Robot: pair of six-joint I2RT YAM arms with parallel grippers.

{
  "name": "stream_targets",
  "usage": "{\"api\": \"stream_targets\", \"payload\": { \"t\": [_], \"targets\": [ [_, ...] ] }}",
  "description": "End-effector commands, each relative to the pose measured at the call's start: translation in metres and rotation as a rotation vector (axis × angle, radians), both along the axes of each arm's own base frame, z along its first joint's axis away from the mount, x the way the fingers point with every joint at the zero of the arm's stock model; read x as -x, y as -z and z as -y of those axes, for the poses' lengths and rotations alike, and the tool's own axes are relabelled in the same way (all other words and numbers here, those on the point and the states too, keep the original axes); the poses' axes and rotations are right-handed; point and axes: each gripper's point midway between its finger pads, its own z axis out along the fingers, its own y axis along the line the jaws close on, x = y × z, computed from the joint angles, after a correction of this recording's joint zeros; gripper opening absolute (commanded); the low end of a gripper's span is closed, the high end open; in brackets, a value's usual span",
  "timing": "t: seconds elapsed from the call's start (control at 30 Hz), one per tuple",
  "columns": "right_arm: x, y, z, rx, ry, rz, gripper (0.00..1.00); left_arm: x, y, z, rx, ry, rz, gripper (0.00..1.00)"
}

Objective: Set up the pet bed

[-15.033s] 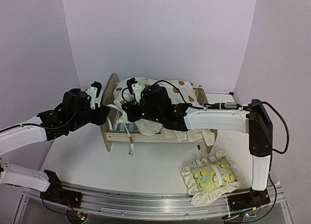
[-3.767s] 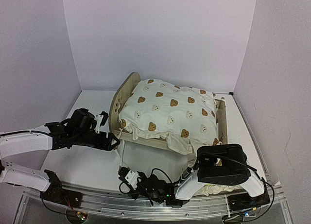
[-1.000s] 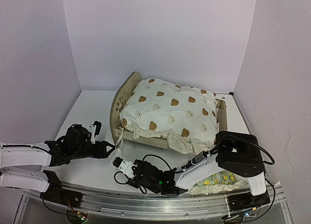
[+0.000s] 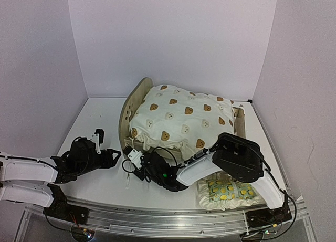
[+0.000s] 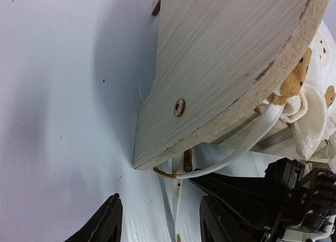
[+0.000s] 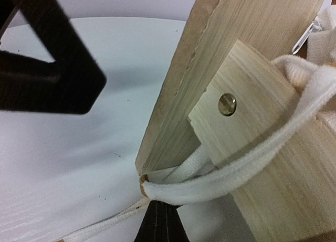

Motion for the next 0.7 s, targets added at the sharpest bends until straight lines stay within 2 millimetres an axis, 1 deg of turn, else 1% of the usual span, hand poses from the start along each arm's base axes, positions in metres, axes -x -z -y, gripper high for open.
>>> {"api": "stream_targets", "payload": {
  "t": [0.0,0.13,0.27,0.43,0.53,0.67],
  "targets": [
    [-0.018,-0.029,-0.012,-0.113,0.031,0.047,0.0,-0.003,-0.012,-0.001,0.038,-0.016,0.048,0.52],
    [-0.023,-0.036,-0.014,-0.143,0.041,0.103,0.0,-0.003,-0.008,-0.001,0.034,-0.016,0.051,0.52],
    [-0.026,-0.039,-0.013,-0.149,0.056,0.153,0.0,-0.007,-0.007,-0.002,0.02,-0.029,0.052,0.51],
    [-0.032,-0.032,-0.007,-0.138,0.098,0.182,0.0,-0.012,-0.015,-0.003,0.036,-0.059,0.075,0.5],
    [-0.029,-0.025,0.0,-0.114,0.117,0.18,0.0,-0.014,-0.021,-0.004,0.04,-0.065,0.094,0.5],
    [-0.024,-0.02,0.009,-0.1,0.118,0.166,0.0,-0.014,-0.024,-0.005,0.033,-0.065,0.105,0.49]
  ]
}}
